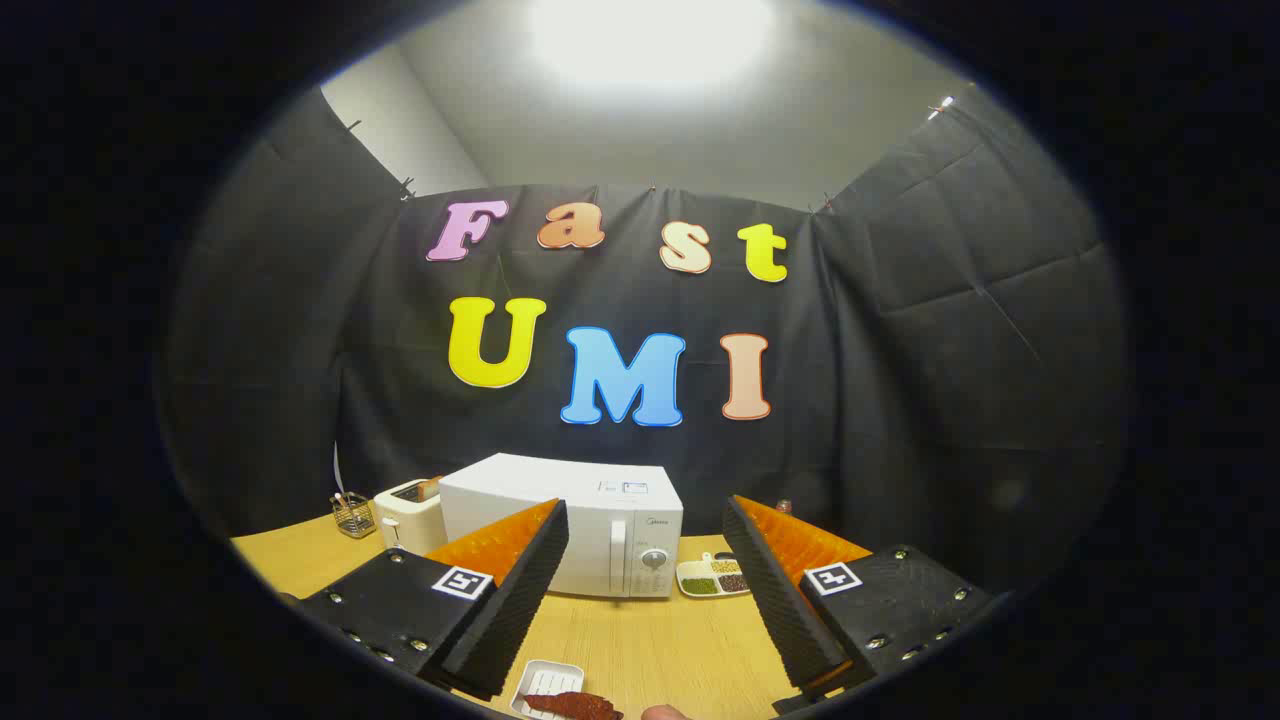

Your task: Open the microwave, put the food inside, and close the microwave door.

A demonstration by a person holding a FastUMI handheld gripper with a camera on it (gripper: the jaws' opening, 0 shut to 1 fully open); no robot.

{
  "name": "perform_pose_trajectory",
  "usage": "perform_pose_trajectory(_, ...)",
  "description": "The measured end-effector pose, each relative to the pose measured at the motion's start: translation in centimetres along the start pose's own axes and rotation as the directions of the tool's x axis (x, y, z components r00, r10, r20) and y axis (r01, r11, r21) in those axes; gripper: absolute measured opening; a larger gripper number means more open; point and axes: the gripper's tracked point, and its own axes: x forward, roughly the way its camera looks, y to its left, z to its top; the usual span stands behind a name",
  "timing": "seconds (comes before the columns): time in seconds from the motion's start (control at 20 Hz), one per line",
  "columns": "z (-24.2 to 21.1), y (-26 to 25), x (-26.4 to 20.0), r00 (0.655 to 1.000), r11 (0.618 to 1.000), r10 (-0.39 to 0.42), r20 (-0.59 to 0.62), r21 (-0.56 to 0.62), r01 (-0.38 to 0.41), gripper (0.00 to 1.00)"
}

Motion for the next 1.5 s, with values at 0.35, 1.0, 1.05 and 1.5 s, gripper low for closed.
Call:
perform_pose_trajectory(0.35,-0.6,0.5,0.4,1.0,1.0,-0.009,-0.009,0.026,0.009,0.98)
perform_pose_trajectory(1.0,-1.6,-0.2,1.0,0.999,0.999,-0.019,-0.034,0.039,0.021,0.98)
perform_pose_trajectory(1.05,-1.7,-0.4,0.9,0.999,0.999,-0.022,-0.035,0.041,0.023,0.98)
perform_pose_trajectory(1.5,-2.6,-0.8,2.5,0.998,0.998,-0.018,-0.057,0.062,0.022,0.98)
